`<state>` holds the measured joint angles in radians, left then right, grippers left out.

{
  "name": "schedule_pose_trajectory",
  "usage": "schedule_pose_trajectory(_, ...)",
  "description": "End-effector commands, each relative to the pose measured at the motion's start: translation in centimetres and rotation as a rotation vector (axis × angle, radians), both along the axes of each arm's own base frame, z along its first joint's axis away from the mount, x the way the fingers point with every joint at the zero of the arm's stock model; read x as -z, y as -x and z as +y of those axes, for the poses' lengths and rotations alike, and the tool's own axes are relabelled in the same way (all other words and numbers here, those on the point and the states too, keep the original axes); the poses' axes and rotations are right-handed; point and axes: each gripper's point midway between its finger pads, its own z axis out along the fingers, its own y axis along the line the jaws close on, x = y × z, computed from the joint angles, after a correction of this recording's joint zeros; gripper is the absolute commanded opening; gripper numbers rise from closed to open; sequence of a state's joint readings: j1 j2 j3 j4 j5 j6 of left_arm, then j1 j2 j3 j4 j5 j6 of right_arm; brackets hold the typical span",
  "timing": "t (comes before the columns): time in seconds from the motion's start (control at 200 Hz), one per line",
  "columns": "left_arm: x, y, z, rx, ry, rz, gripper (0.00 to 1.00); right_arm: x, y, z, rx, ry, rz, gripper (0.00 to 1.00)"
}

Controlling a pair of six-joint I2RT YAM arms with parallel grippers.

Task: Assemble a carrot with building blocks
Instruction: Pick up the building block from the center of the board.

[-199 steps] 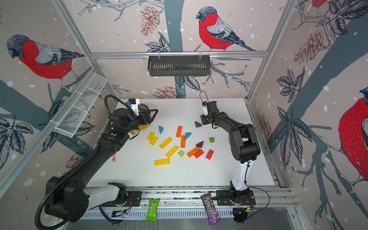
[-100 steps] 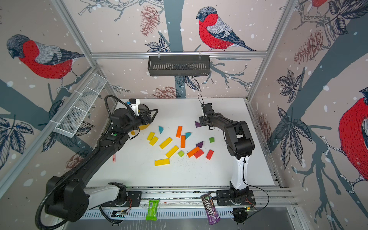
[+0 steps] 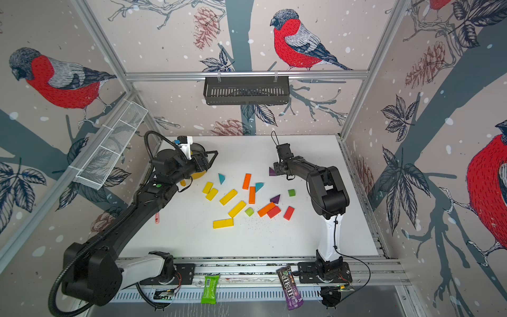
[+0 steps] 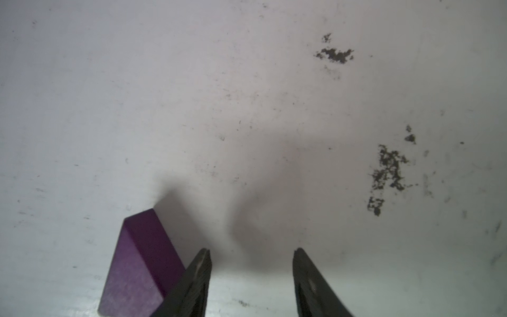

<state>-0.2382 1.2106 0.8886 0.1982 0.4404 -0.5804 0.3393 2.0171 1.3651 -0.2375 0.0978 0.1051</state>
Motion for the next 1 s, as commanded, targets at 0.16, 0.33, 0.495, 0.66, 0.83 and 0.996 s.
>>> schedule_pose_trajectory(0.16,0.0,0.7,-2.3,0.054,0.015,0.008,0.82,-4.5,2.9,-3.0,0.163,-0.02,-0.064,0.62)
schedule_pose_trajectory(0.33,0.3,2.6,-6.0,0.162,-0.016,0.009,0.82,-2.9,8.9,-3.7,0.183,-0.117,0.033,0.67)
schedule_pose_trajectory(0.495,0.0,3.5,-7.1,0.201,-0.003,0.005,0.82,-0.4,11.8,-4.7,0.207,-0.122,0.098,0.67)
schedule_pose_trajectory(0.66,-0.2,3.8,-7.4,0.21,-0.007,-0.003,0.82,0.5,11.9,-4.6,0.186,-0.11,0.122,0.63)
schedule_pose_trajectory(0.83,-0.4,3.8,-7.2,0.203,-0.015,-0.01,0.82,1.8,12.3,-4.7,0.181,-0.084,0.156,0.57)
schedule_pose_trajectory(0.996,-0.4,3.8,-7.1,0.192,-0.021,-0.015,0.82,2.2,12.2,-4.6,0.178,-0.083,0.166,0.51)
